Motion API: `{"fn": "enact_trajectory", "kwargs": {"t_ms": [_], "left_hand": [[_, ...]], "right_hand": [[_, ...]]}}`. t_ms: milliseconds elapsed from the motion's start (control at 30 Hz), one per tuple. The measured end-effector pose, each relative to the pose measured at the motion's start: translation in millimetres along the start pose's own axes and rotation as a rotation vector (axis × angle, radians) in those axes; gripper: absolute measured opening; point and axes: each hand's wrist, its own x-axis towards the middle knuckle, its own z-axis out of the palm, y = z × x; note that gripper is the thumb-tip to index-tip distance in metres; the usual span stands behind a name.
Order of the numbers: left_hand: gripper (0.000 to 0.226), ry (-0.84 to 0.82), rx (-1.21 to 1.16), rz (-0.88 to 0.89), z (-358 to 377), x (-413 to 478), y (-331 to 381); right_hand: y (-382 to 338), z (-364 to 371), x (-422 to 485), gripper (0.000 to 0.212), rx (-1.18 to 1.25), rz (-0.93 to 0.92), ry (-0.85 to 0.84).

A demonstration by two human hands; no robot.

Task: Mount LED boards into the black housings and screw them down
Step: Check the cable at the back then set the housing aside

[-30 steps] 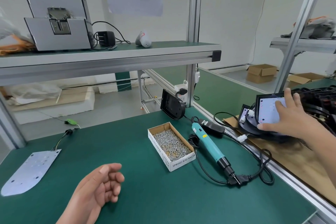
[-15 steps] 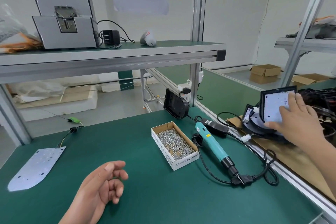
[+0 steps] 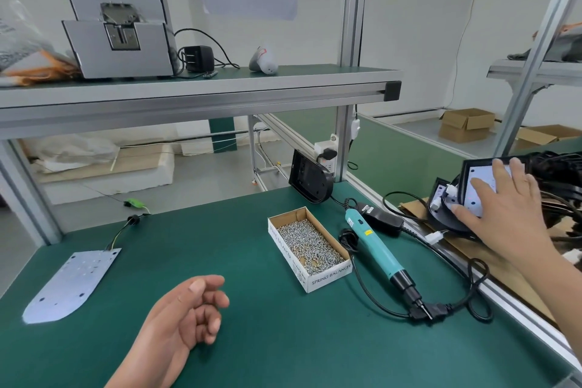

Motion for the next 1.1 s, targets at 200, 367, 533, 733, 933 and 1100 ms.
{"fn": "enact_trajectory", "kwargs": {"t_ms": [200, 367, 533, 733, 933, 1100], "left_hand": [[0.041, -0.015, 0.002, -0.012, 2.8, -1.9, 3.9], [0.045, -0.024, 0.015, -0.010, 4.9, -4.5, 5.9], [0.049, -0.018, 0.033, -0.009, 7.3, -7.5, 7.7], [0.051, -0.021, 0.041, -0.018, 9.0, -9.7, 9.7], [0.048, -0.015, 0.034, -0.021, 9.6, -9.7, 12.4], [0.050, -0.015, 0.032, -0.014, 6.5, -10.8, 13.0]], "right_hand": [[-53.3, 0.5, 5.8, 0.061, 0.212, -0.139, 0.110], [-125.7, 4.0, 16.1, 0.030, 0.368, -0.150, -0.064], [-196.5, 9.8, 52.4, 0.036, 0.465, -0.104, -0.280], [-246.5, 29.8, 98.2, 0.044, 0.347, -0.066, -0.413], [-257.9, 55.9, 112.1, 0.024, 0.403, 0.005, -0.458], [-271.0, 44.8, 111.1, 0.015, 0.551, 0.024, -0.408]]}}
